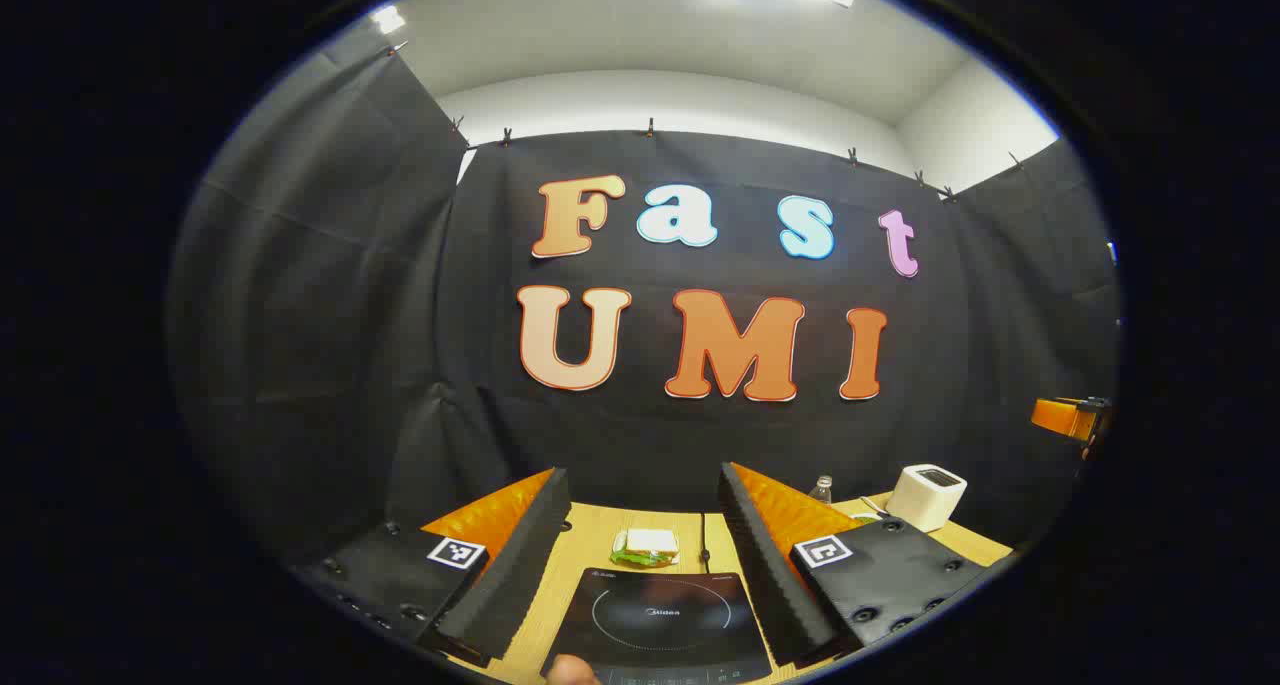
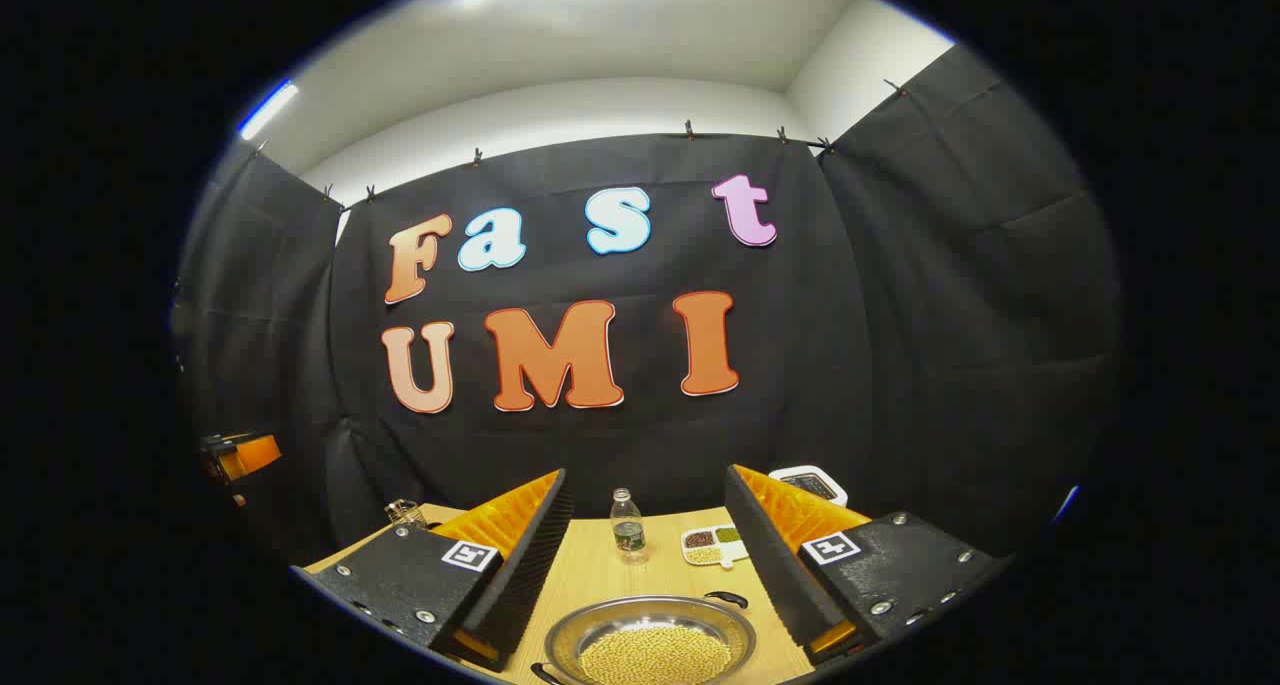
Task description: First push the handle of the pot to place it horizontally, then grasp the pot with both hands and set it on the induction cooktop.
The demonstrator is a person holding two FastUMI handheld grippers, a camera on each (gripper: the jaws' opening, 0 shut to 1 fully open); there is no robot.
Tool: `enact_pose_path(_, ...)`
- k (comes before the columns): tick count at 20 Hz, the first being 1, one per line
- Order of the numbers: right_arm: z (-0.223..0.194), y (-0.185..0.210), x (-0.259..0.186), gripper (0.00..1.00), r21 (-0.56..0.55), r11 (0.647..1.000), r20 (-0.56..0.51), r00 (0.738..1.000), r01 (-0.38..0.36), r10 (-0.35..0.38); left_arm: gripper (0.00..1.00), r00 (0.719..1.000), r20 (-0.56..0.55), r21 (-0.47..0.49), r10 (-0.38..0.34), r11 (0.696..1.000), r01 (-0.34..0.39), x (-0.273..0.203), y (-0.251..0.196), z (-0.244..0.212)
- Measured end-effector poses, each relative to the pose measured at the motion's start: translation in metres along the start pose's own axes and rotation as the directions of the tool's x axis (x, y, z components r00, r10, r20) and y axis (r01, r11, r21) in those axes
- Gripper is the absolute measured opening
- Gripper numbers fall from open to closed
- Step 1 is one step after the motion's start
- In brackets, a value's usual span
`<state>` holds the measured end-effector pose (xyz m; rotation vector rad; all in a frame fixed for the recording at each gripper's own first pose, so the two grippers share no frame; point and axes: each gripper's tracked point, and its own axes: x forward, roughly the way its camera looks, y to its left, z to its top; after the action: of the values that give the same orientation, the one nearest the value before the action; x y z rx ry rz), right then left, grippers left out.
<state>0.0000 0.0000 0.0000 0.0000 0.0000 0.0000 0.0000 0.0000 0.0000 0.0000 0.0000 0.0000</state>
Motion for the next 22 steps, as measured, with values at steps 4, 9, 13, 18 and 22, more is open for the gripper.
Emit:
enact_pose_path(4, -0.003, -0.003, 0.001, 0.95, 0.024, 1.000, -0.009, 1.000, -0.003, 0.003, 0.97, 1.000, -0.012, -0.005, -0.012, 1.000, 0.012, -0.001, -0.002, -0.001)
enact_pose_path(9, -0.006, -0.009, 0.004, 0.95, 0.021, 1.000, -0.019, 1.000, 0.009, -0.009, 0.97, 1.000, -0.001, 0.003, -0.019, 1.000, 0.019, 0.001, -0.002, 0.001)
enact_pose_path(13, -0.008, -0.008, 0.003, 0.95, 0.014, 1.000, -0.026, 1.000, -0.002, 0.002, 0.97, 1.000, -0.008, -0.003, -0.025, 1.000, 0.025, 0.000, -0.002, -0.001)
enact_pose_path(18, -0.009, -0.007, 0.003, 0.95, 0.012, 1.000, -0.024, 1.000, -0.012, 0.013, 0.98, 1.000, -0.006, 0.011, 0.007, 1.000, -0.007, 0.001, 0.002, -0.001)
enact_pose_path(22, -0.012, -0.008, 0.004, 0.95, 0.006, 1.000, -0.028, 1.000, -0.004, 0.004, 0.97, 1.000, 0.003, 0.021, 0.014, 1.000, -0.014, 0.000, 0.005, -0.001)
